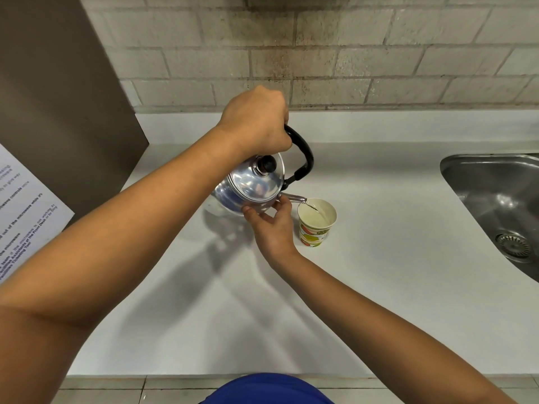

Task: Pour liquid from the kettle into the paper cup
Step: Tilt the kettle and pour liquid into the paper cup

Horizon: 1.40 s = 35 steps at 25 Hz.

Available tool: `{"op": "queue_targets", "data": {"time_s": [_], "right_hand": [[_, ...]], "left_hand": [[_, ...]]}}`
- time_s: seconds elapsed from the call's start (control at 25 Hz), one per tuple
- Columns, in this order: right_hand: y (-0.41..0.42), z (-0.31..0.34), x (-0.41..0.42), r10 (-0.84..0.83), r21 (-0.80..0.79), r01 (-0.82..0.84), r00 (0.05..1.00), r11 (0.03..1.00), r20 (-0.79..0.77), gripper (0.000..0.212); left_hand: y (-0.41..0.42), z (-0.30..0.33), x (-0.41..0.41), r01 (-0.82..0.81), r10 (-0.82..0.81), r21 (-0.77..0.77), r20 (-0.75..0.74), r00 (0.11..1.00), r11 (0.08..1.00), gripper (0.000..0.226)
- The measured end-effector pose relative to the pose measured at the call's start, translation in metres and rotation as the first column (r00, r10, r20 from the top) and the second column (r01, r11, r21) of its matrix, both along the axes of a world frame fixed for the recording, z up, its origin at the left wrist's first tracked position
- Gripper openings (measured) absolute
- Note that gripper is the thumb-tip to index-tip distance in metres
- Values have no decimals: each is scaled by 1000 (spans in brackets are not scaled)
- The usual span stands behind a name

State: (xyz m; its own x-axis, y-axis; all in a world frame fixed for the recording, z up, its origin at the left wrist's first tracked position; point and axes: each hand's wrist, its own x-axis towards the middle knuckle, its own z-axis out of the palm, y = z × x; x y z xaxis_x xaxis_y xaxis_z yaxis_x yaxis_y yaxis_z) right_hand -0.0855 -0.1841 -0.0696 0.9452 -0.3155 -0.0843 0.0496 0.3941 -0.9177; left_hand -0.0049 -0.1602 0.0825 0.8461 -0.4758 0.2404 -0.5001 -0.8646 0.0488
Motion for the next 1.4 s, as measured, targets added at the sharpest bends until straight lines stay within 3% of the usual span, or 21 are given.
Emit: {"op": "queue_targets", "data": {"time_s": [1.4], "right_hand": [[8,2,2,-25,-5,25,1000,1000,-11,55]], "left_hand": [[1,2,-1,32,-34,49,26,999,998,14]]}}
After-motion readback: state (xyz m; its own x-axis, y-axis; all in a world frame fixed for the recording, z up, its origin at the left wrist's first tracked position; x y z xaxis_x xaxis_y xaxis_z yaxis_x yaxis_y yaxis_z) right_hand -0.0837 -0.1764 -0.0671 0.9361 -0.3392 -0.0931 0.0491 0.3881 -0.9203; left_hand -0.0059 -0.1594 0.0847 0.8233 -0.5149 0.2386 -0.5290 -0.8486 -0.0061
